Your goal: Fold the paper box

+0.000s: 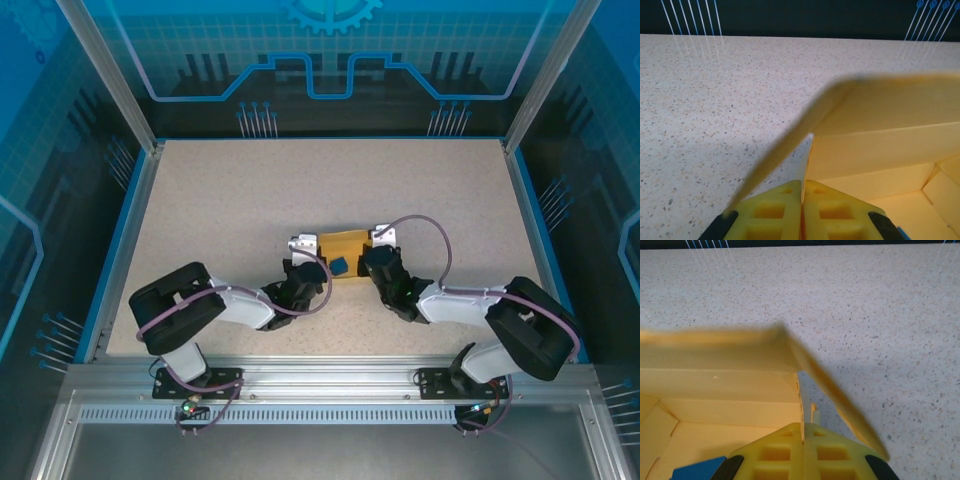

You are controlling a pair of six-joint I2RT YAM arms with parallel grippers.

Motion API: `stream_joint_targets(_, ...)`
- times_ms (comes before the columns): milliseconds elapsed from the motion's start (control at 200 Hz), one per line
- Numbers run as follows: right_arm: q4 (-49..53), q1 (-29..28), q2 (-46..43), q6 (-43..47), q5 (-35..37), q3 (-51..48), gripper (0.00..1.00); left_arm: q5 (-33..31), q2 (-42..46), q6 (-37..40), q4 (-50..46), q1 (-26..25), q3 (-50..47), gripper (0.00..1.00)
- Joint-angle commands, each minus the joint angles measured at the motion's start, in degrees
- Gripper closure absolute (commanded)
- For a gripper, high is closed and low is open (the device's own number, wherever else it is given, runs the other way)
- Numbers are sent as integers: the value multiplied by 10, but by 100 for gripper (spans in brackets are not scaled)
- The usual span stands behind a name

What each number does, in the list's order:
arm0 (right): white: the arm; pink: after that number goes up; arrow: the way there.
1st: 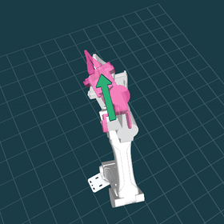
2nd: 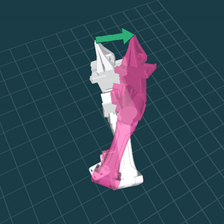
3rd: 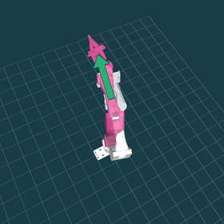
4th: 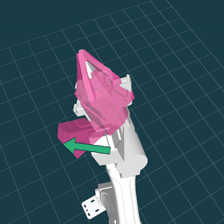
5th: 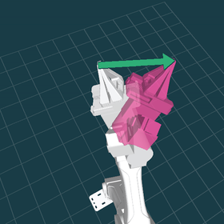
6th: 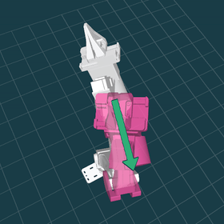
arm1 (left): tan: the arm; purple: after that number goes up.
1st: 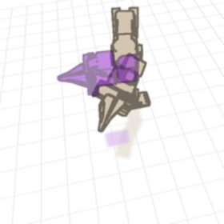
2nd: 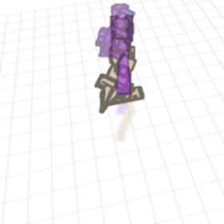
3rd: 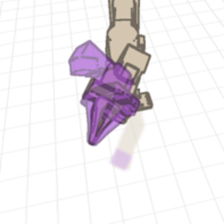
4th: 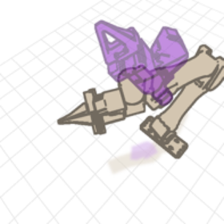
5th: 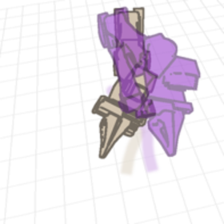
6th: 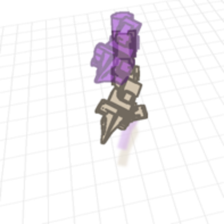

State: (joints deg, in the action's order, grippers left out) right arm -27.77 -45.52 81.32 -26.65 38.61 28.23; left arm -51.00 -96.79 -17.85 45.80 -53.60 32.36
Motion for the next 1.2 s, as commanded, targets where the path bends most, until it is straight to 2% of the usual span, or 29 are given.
stream_joint_targets(0,-3,-19,-4,-21,10,-26,100,-8,-16,7,24,-9,-21,89)
stream_joint_targets(245,-10,-33,-10,-22,25,-47,100,-17,-20,19,52,-17,-42,87)
stream_joint_targets(465,2,-46,-18,-21,47,-50,100,-18,0,25,54,-17,-52,80)
stream_joint_targets(665,9,-50,-20,-24,60,-52,100,-13,25,16,47,-18,-70,60)
stream_joint_targets(780,12,-54,-18,-25,65,-51,100,-6,52,6,38,-18,-87,54)
stream_joint_targets(1031,16,-60,-18,-24,74,-50,100,69,153,-18,-83,-19,-104,27)
stream_joint_targets(1191,18,-62,-13,-25,75,-44,100,125,227,-6,-152,-19,-102,22)
